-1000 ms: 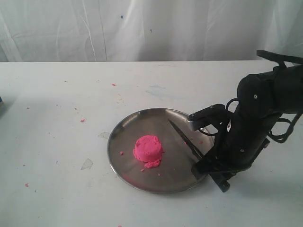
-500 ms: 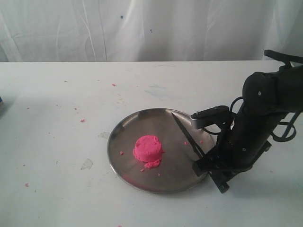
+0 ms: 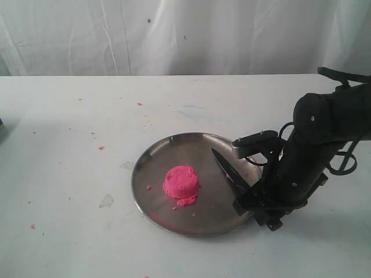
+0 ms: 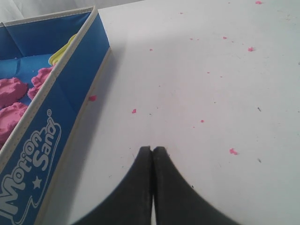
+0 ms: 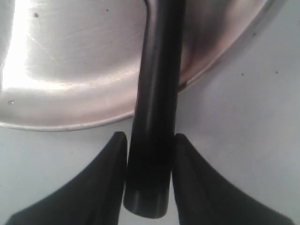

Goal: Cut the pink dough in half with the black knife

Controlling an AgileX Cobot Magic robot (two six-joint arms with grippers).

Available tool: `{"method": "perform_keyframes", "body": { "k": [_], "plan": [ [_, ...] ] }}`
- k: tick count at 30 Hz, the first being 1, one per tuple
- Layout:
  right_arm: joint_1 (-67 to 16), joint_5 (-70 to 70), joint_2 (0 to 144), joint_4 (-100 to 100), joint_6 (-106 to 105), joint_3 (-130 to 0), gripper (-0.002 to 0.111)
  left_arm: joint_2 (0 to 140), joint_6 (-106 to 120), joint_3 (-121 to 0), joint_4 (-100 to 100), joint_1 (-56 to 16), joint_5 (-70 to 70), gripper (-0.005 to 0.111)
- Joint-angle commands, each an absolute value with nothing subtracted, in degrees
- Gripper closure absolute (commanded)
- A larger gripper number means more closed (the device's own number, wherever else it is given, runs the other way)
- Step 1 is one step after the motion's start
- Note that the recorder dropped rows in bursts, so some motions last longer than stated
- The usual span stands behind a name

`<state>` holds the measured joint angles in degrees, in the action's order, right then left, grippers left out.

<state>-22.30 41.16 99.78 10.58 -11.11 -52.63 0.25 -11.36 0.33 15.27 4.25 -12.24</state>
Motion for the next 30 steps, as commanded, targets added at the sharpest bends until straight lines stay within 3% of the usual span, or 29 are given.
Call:
{"method": "perform_keyframes", "body": {
  "k": [1, 13, 20, 25, 30],
  "plan": [
    [-21.80, 40.48, 99.79, 10.73, -11.81, -52.51, 0.077, 0.00, -11.38, 0.00, 15.24, 4.00, -12.05, 0.107],
    [-21.23, 43.67, 98.58, 10.64, -11.56, -54.73, 0.077, 0.00, -11.38, 0.00, 15.24, 4.00, -12.05, 0.107],
    [-8.09, 43.95, 95.66, 23.61, -19.37, -55.34, 0.077, 0.00, -11.38, 0.00, 15.24, 4.00, -12.05, 0.107],
    [4.19, 59.87, 102.93, 51.61, -44.44, -55.32, 0.077, 0.00, -11.38, 0.00, 15.24, 4.00, -12.05, 0.107],
    [5.74, 65.20, 110.19, 53.12, -46.33, -55.21, 0.077, 0.00, -11.38, 0.00, 15.24, 4.00, -12.05, 0.107]
  ]
}}
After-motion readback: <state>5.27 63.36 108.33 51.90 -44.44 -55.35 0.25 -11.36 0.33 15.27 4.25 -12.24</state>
